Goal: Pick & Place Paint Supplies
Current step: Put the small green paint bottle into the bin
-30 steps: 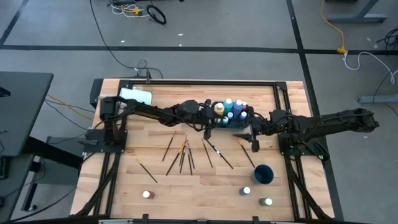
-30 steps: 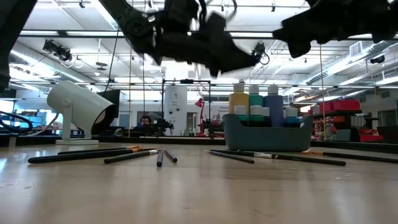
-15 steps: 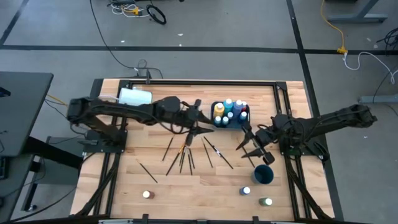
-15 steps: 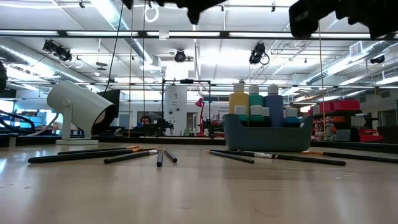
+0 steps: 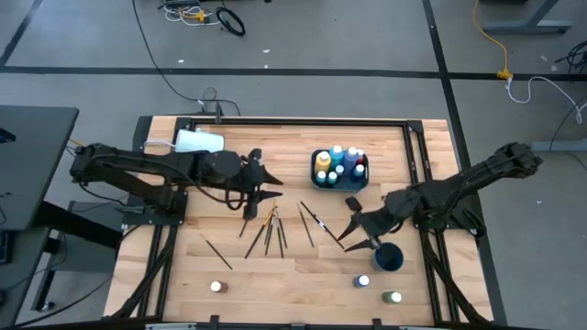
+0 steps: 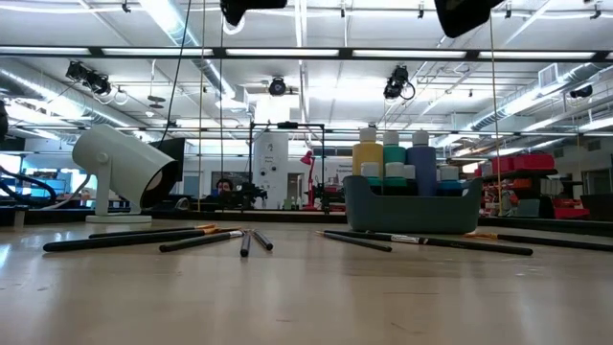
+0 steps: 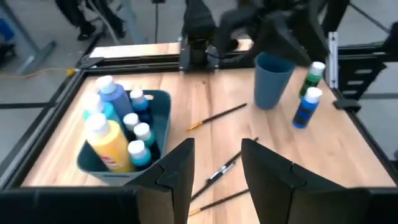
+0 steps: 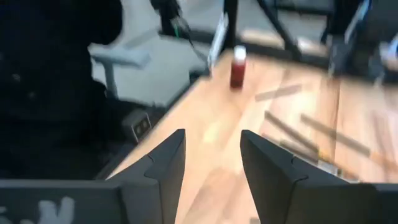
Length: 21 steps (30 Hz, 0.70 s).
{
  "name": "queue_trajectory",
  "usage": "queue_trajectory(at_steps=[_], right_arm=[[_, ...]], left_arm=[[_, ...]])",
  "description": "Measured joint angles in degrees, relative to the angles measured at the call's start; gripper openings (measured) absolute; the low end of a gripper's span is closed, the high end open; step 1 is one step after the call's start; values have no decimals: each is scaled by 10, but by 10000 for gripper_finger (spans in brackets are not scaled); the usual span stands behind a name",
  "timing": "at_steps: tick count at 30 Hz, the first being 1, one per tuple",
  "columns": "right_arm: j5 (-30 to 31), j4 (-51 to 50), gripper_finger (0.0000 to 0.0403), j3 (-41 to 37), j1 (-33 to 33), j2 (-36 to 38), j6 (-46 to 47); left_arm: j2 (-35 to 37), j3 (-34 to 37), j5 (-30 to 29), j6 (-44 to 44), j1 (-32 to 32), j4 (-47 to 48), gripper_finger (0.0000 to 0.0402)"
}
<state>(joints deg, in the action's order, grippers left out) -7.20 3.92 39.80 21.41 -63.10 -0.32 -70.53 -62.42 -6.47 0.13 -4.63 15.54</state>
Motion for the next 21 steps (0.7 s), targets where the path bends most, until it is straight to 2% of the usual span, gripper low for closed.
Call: queue_trajectory(at_steps=[6,14,21], right_arm=[[4,-145,156,119,37,-72,131],[-6,-294,202,265,71,-146,244],[-28,-472,223,337,119,-196,313]], left_arm=[[5,0,-40,-13,-19,24,141],[4,0,-64,-7,-26,16,141],[4,0,-76,33,-26,15,141]])
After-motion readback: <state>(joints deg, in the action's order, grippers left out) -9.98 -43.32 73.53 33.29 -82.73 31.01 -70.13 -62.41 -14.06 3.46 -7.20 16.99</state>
